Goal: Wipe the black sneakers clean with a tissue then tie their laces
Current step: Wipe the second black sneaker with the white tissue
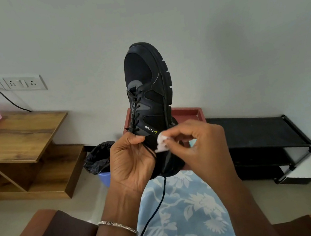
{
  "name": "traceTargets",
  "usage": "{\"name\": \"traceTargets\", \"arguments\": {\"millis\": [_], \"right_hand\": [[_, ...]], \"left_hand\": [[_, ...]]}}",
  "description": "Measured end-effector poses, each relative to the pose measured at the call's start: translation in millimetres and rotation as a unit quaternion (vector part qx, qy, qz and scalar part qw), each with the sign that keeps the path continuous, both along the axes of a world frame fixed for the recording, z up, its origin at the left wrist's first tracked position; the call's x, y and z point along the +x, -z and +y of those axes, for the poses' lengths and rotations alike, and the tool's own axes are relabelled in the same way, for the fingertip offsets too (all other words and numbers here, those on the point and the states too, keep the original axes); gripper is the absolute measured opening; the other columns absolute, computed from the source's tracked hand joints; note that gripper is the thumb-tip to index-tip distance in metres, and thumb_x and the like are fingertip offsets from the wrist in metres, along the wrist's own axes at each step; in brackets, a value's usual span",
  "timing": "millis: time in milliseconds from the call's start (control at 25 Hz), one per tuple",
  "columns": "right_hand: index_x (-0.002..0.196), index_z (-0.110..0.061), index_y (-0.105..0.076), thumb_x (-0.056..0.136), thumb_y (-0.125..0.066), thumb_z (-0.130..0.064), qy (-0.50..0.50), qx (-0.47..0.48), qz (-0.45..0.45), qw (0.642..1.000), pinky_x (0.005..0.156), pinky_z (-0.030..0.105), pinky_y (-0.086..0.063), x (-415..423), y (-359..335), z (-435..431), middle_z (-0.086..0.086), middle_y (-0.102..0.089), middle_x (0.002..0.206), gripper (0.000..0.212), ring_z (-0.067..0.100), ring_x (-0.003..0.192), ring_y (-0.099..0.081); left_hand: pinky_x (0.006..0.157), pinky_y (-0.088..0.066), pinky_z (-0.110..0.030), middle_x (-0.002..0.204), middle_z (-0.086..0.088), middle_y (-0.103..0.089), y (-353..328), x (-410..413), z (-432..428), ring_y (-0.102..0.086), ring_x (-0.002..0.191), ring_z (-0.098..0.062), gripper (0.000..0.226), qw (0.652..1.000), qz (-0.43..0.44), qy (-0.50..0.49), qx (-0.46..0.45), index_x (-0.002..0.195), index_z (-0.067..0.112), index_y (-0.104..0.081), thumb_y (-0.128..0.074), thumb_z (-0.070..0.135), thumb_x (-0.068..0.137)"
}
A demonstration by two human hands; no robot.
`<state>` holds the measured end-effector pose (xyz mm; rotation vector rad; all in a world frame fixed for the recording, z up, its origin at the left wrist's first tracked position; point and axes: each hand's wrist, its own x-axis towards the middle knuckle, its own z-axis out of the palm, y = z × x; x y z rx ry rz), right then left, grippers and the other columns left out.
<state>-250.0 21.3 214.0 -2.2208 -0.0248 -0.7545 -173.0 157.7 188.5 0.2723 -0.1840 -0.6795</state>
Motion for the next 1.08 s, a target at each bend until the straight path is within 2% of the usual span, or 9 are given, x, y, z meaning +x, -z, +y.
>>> {"name": "traceTargets", "arguments": {"millis": [80,160,320,360,520,600,720,840,1080], "right_hand": [[0.100,-0.015,-0.080,0.085,-0.080,-0.015,0.053,-0.004,-0.055,0.997,0.070,0.026,-0.059,10,3,1,-0.004,-0.076,0.091,0.016,0.008,0.081,-0.070],[0.100,-0.015,-0.080,0.085,-0.080,-0.014,0.041,0.000,-0.055,0.998,0.069,0.029,-0.060,8,5,4,-0.004,-0.076,0.090,0.015,0.008,0.081,-0.071],[0.093,-0.020,-0.083,0.080,-0.083,-0.013,-0.098,-0.003,0.095,0.991,0.069,0.029,-0.061,-9,-3,0,-0.010,-0.076,0.084,0.014,0.006,0.075,-0.072],[0.092,-0.021,-0.083,0.080,-0.083,-0.013,-0.108,-0.003,0.101,0.989,0.069,0.027,-0.060,-9,-5,-2,-0.011,-0.076,0.083,0.014,0.005,0.075,-0.072],[0.098,-0.015,-0.081,0.083,-0.082,-0.016,0.037,-0.002,-0.051,0.998,0.069,0.025,-0.060,14,-4,-2,-0.005,-0.077,0.089,0.015,0.005,0.076,-0.071],[0.100,-0.012,-0.080,0.085,-0.081,-0.016,0.064,0.001,-0.092,0.994,0.070,0.026,-0.060,22,3,1,-0.002,-0.076,0.092,0.016,0.007,0.079,-0.071],[0.098,-0.016,-0.081,0.084,-0.081,-0.015,-0.020,-0.020,-0.033,0.999,0.066,0.032,-0.059,10,7,-3,-0.005,-0.075,0.088,0.014,0.009,0.077,-0.070],[0.096,-0.019,-0.082,0.081,-0.083,-0.014,-0.114,-0.027,0.057,0.992,0.067,0.029,-0.060,-3,0,-9,-0.009,-0.075,0.085,0.016,0.008,0.077,-0.070],[0.097,-0.013,-0.081,0.085,-0.080,-0.015,0.062,-0.060,-0.105,0.991,0.068,0.032,-0.060,25,-6,-16,-0.001,-0.076,0.089,0.012,0.009,0.078,-0.070]], "left_hand": [[0.113,-0.039,-0.051,0.149,-0.026,-0.044,0,-1,-2,-0.049,0.134,-0.041,0.080,1.000,0.000,-0.003,-0.012,0.148,-0.001,-0.042,-0.043,-0.009,0.068],[0.110,-0.043,-0.051,0.149,-0.026,-0.044,2,-1,0,-0.050,0.133,-0.040,0.082,1.000,0.003,-0.006,-0.009,0.149,-0.001,-0.041,-0.047,-0.009,0.067],[0.116,-0.028,-0.059,0.158,-0.022,-0.033,5,3,5,-0.036,0.144,-0.042,0.092,1.000,-0.007,0.020,-0.007,0.153,0.003,-0.034,-0.059,-0.005,0.065],[0.117,-0.026,-0.060,0.157,-0.023,-0.034,6,3,4,-0.036,0.143,-0.042,0.092,1.000,-0.007,0.026,-0.003,0.152,0.003,-0.035,-0.059,-0.005,0.064],[0.123,-0.022,-0.051,0.155,-0.029,-0.034,2,0,-3,-0.035,0.144,-0.042,0.082,0.999,0.001,0.026,-0.030,0.149,-0.003,-0.039,-0.045,-0.011,0.067],[0.124,-0.019,-0.048,0.157,-0.028,-0.032,2,-3,-3,-0.033,0.146,-0.040,0.083,0.999,-0.002,0.026,-0.039,0.149,-0.005,-0.037,-0.041,-0.012,0.066],[0.118,-0.033,-0.051,0.154,-0.027,-0.037,5,-2,3,-0.042,0.140,-0.040,0.089,0.999,0.003,0.024,-0.036,0.151,-0.001,-0.036,-0.046,-0.010,0.063],[0.114,-0.035,-0.057,0.157,-0.025,-0.033,2,-1,6,-0.040,0.141,-0.041,0.091,0.999,0.002,0.038,-0.031,0.152,0.001,-0.035,-0.049,-0.005,0.063],[0.116,-0.036,-0.042,0.147,-0.022,-0.049,-4,-11,-7,-0.053,0.132,-0.033,0.081,0.999,0.022,0.033,-0.011,0.141,-0.004,-0.050,-0.042,-0.015,0.061]]}}
